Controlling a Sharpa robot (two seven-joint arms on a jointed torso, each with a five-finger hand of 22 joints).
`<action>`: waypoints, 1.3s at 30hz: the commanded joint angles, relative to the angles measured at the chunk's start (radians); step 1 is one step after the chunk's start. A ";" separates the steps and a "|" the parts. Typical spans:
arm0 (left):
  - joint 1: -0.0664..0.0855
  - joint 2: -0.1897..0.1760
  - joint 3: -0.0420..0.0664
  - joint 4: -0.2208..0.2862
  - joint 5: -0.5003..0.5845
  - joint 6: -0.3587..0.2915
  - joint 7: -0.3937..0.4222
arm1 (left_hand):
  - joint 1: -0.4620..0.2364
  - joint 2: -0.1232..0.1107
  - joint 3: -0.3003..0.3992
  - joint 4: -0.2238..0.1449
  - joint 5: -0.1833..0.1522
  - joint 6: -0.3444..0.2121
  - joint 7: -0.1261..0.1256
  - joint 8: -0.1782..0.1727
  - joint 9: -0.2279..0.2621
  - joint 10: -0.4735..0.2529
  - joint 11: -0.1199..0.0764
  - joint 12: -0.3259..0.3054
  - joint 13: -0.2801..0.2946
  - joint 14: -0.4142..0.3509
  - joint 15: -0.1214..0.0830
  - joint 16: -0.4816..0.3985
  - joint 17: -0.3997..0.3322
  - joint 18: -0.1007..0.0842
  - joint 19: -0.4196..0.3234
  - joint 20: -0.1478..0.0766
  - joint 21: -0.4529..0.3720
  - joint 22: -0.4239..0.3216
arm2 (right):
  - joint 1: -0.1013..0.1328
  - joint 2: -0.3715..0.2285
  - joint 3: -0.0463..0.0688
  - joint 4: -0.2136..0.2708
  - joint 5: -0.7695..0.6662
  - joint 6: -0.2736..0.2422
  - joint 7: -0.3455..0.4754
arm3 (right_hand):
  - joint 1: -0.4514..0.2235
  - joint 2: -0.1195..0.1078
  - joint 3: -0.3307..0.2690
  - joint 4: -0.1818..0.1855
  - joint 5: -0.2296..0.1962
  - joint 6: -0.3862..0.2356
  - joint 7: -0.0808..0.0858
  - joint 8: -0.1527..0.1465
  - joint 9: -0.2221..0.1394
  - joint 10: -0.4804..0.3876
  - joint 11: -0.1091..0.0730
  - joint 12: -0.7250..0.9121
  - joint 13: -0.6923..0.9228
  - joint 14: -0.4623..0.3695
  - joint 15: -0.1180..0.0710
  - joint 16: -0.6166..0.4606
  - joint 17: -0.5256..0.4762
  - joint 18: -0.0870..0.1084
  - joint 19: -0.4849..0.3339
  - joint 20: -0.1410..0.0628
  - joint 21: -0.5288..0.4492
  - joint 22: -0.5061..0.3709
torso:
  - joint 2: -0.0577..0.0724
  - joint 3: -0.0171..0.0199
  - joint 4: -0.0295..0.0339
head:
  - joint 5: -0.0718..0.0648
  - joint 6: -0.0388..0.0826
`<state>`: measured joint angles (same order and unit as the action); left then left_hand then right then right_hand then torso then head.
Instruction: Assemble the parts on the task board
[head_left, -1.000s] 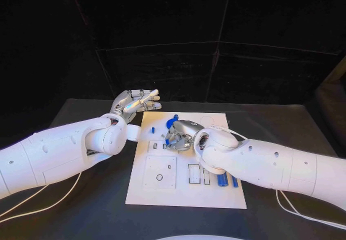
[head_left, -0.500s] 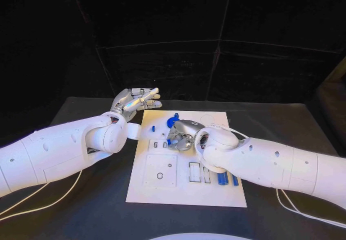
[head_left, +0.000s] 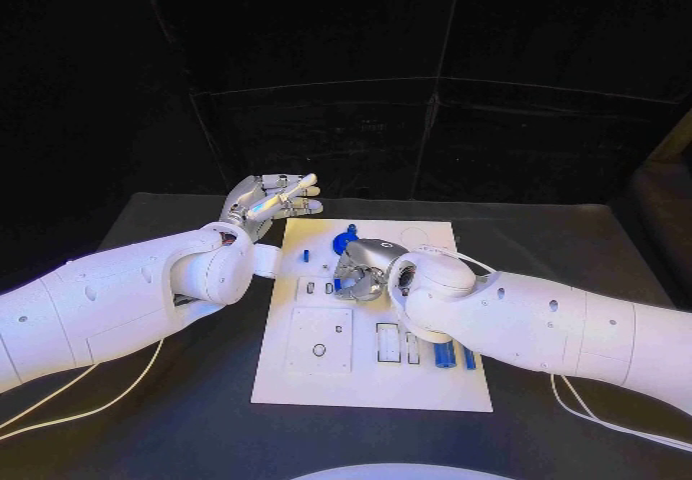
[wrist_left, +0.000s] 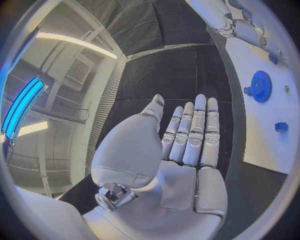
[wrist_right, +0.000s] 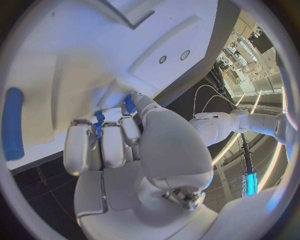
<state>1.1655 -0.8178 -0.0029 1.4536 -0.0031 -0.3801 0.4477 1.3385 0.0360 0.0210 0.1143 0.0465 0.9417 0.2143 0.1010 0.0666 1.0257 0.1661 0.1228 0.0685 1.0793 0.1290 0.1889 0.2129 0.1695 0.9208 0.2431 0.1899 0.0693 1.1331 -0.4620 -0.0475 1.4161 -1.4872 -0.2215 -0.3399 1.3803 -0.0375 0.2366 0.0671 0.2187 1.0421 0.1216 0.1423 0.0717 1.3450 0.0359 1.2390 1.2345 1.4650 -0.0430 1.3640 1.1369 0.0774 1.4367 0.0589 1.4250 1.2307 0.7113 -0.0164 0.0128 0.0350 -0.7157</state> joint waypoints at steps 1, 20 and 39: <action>0.002 0.001 0.001 0.001 0.001 0.012 0.010 | 0.007 0.004 -0.001 -0.006 0.002 0.007 0.002 -0.004 0.000 0.008 0.001 -0.005 0.000 0.008 -0.003 -0.005 0.001 0.014 0.007 -0.001 -0.006 -0.001 | -0.004 -0.004 -0.005 -0.001 -0.016 0.046 -0.029 | -0.011 -0.002 0.002 0.001 -0.003 -0.009 0.006 -0.007 0.000 -0.008 0.003 -0.009 -0.004 0.033 0.003 -0.005 -0.002 -0.011 -0.003 0.006 -0.005 -0.001 | 0.000 -0.0004 0.0005 | 0.000 -0.001; 0.002 0.000 0.001 0.002 0.001 0.015 0.004 | 0.008 0.004 -0.002 -0.007 0.002 0.007 0.001 -0.005 -0.001 0.008 0.002 -0.006 -0.001 0.008 -0.003 -0.007 0.002 0.014 0.008 -0.001 -0.008 -0.001 | -0.005 0.004 -0.006 -0.004 -0.025 0.004 -0.033 | -0.048 -0.034 -0.005 0.008 -0.013 -0.050 0.020 -0.028 -0.005 -0.037 0.015 -0.045 -0.036 0.029 0.014 -0.015 -0.018 -0.011 -0.005 0.015 -0.009 -0.007 | 0.000 -0.0014 0.0014 | 0.005 -0.002; 0.002 0.001 0.001 0.001 0.001 0.017 -0.004 | 0.009 0.004 -0.003 -0.009 0.002 0.007 0.002 -0.006 -0.001 0.007 0.002 -0.008 -0.001 0.008 -0.002 -0.008 0.002 0.014 0.008 -0.001 -0.009 -0.002 | -0.005 0.008 -0.006 -0.003 -0.028 -0.048 -0.038 | -0.073 -0.051 -0.037 0.026 -0.059 -0.127 0.034 -0.056 -0.005 -0.081 0.029 -0.097 -0.086 0.025 0.025 -0.028 -0.038 -0.010 -0.008 0.027 -0.013 -0.011 | 0.000 -0.0003 0.0004 | 0.006 -0.004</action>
<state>1.1655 -0.8178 -0.0029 1.4536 -0.0025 -0.3757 0.4412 1.3385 0.0360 0.0183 0.1115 0.0465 0.9417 0.2143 0.1010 0.0666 1.0257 0.1662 0.1188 0.0685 1.0829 0.1254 0.1850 0.2136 0.1696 0.9208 0.2431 0.1858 0.0690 1.1285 -0.4543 -0.0525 1.4139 -1.5098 -0.2520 -0.3668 1.3178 -0.0897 0.2040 0.0956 0.1626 0.9212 0.1574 0.0891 0.0681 1.2716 0.0662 1.1462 1.1489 1.4686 -0.0249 1.3392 1.1001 0.0774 1.4294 0.0805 1.4168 1.2207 0.7110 -0.0168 0.0140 0.0403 -0.7192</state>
